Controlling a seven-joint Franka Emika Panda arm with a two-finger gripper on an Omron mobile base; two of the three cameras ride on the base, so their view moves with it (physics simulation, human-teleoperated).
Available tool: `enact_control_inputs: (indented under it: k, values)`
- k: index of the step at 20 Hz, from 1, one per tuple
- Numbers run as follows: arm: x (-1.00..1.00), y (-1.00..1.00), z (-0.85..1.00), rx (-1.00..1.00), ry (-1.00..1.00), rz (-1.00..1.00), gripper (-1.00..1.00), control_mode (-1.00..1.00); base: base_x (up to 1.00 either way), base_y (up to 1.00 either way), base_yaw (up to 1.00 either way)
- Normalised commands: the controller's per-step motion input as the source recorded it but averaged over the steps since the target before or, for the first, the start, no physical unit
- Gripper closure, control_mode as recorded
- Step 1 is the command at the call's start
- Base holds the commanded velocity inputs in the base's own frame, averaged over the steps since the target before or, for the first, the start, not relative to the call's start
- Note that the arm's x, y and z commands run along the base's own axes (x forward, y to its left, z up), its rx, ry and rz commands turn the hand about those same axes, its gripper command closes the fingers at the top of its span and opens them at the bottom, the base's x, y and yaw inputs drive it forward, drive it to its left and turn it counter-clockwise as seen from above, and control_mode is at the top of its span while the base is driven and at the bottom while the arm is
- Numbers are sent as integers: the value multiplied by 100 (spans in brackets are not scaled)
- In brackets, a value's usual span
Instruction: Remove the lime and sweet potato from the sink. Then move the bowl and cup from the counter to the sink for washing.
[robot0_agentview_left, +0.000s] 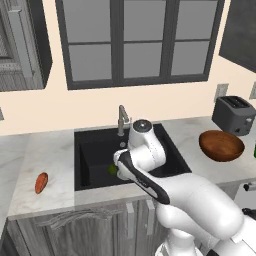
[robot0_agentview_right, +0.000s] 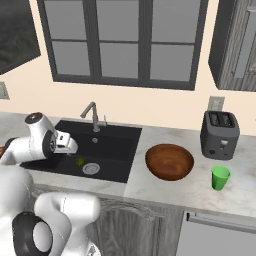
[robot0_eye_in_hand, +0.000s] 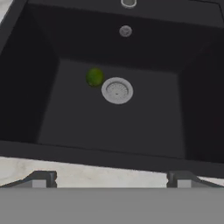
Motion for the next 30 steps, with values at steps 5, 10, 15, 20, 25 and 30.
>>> enact_control_inputs:
  k: [5,10,15,20,25,30]
  values:
    - [24,0,-13,9,0,7,-100,-100,0,0,0]
    - [24,1,-12,3,-1,5,-100,-100,0,0,0]
    - [22,0,-13,0,0,2,-100,-100,0,0,0]
    - [21,3,-8,0,0,0,-100,-100,0,0,0]
    - [20,2,-9,0,0,0,-100,-100,0,0,0]
    - [17,3,-11,3,0,0,-100,-100,0,0,0]
